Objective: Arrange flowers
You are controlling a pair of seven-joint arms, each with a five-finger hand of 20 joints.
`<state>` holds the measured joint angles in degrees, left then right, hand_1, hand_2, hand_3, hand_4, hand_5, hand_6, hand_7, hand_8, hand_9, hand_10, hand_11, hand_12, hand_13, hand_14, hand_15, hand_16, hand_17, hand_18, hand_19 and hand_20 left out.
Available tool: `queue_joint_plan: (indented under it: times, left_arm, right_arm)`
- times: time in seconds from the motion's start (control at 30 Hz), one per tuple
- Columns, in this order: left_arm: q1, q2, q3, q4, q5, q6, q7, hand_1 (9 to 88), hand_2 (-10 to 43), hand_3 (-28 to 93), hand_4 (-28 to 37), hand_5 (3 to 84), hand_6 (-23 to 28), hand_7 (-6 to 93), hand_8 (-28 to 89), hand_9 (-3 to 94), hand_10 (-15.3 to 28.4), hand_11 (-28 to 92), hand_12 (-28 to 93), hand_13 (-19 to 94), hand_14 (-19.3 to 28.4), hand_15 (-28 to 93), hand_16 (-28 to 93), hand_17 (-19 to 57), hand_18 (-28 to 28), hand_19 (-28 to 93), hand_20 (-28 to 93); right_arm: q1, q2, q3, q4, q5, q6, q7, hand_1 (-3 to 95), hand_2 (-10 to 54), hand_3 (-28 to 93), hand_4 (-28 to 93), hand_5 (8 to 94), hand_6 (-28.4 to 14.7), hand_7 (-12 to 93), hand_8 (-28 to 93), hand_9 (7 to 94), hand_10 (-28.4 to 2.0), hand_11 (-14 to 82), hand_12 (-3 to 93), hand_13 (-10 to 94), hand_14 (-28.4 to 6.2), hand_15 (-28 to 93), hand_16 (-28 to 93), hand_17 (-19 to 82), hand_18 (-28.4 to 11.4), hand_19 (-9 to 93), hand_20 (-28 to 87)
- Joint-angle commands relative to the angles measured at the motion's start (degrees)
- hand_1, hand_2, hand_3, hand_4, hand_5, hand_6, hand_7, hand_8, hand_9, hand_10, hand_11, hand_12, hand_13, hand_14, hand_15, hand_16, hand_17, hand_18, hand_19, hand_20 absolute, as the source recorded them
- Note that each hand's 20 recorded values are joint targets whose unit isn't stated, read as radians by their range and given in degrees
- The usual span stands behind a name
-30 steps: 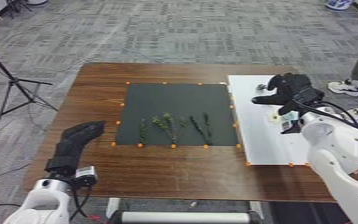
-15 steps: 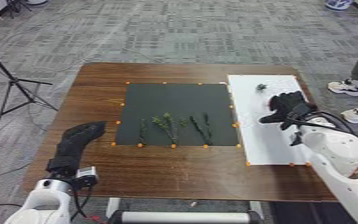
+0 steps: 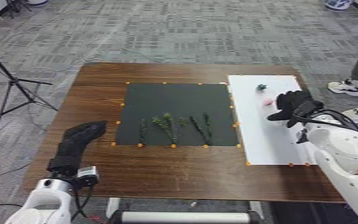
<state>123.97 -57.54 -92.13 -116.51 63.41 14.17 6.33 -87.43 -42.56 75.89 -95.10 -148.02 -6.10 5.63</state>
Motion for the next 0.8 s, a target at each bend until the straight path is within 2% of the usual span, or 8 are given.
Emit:
queue_joint_plan:
  times: [0.03, 0.4, 0.5, 0.6, 0.7, 0.8]
  left_arm:
    - [0.0, -0.23, 0.22, 0.0, -0.15, -0.46, -0.06, 28.9, 1.3, 70, -17.1, 50.2, 5.1, 16.9, -7, 43.6, 12.9, 20, 12, 34, 17.0, 20, 1, 4.9, 12.4, 11, 17]
    - [0.2, -0.04, -0.13, -0.13, -0.22, -0.47, -0.02, 28.9, 1.3, 70, -17.2, 50.1, 5.0, 17.1, -7, 43.6, 12.9, 20, 12, 34, 17.0, 20, 1, 4.8, 12.4, 11, 17]
    - [0.0, -0.01, -0.01, 0.02, -0.16, -0.71, -0.02, 29.0, 1.3, 70, -17.2, 50.1, 4.9, 17.2, -7, 43.5, 12.9, 20, 12, 34, 17.1, 20, 1, 4.8, 12.4, 11, 17]
    - [-0.2, -0.04, 0.11, 0.06, -0.08, -0.83, -0.14, 28.9, 1.3, 70, -17.3, 50.0, 4.9, 17.3, -7, 43.6, 13.0, 20, 12, 34, 17.0, 20, 1, 4.8, 12.4, 11, 17]
    - [-0.4, -0.03, 0.27, 0.15, -0.1, -0.85, -0.41, 28.9, 1.3, 70, -17.3, 50.0, 4.9, 17.1, -7, 43.5, 12.9, 20, 12, 34, 17.0, 20, 1, 4.8, 12.4, 11, 17]
    - [-0.4, 0.04, 0.23, 0.05, -0.02, -0.79, -0.15, 29.0, 1.4, 70, -17.3, 50.0, 4.9, 17.2, -7, 43.5, 12.9, 20, 12, 34, 17.0, 20, 1, 4.8, 12.4, 11, 17]
  right_arm:
    - [0.8, -0.3, -0.6, 1.9, -2.3, -1.8, -0.7, 25.8, -9.5, 68, -28, 61.3, -1.0, 27, -11, 71.1, -12.3, 45.3, 31.8, 63, -14.8, 78, 44, 30, -25.3, 74, 56]
    - [0.2, -0.8, -2.0, 2.7, -2.6, -2.4, -1.0, 25.6, -9.5, 67, -28, 63.8, -0.9, 27, -11, 72.9, -12.4, 45.2, 31.2, 64, -14.7, 78, 44, 30, -25.4, 74, 56]
    - [0.8, -0.8, -3.6, 3.3, -2.8, -0.4, -0.2, 27.1, -9.5, 68, -28, 66.8, -0.3, 29, -11, 74.4, -11.7, 45.7, 31.2, 65, -14.6, 78, 44, 30, -25.4, 74, 55]
    - [1.4, -0.7, -4.9, 3.5, -2.9, 0.8, 0.9, 33.9, -9.5, 68, -28, 72.9, 2.0, 35, -8, 80.1, -10.4, 46.3, 31.2, 66, -14.2, 78, 43, 32, -24.8, 75, 55]
    - [2.0, -0.4, -5.9, 3.6, -2.8, 1.5, 1.3, 43.8, -9.5, 64, -28, 75.5, 1.8, 36, 9, 82.8, -9.8, 46.2, 31.3, 68, -13.7, 78, 43, 33, -24.6, 75, 55]
    - [2.1, 0.3, -6.0, 2.8, -2.4, 2.5, 1.6, 49.3, -9.4, 65, -26, 76.6, 2.4, 37, 11, 84.0, -9.3, 46.0, 31.3, 69, -13.3, 78, 43, 34, -24.5, 76, 55]
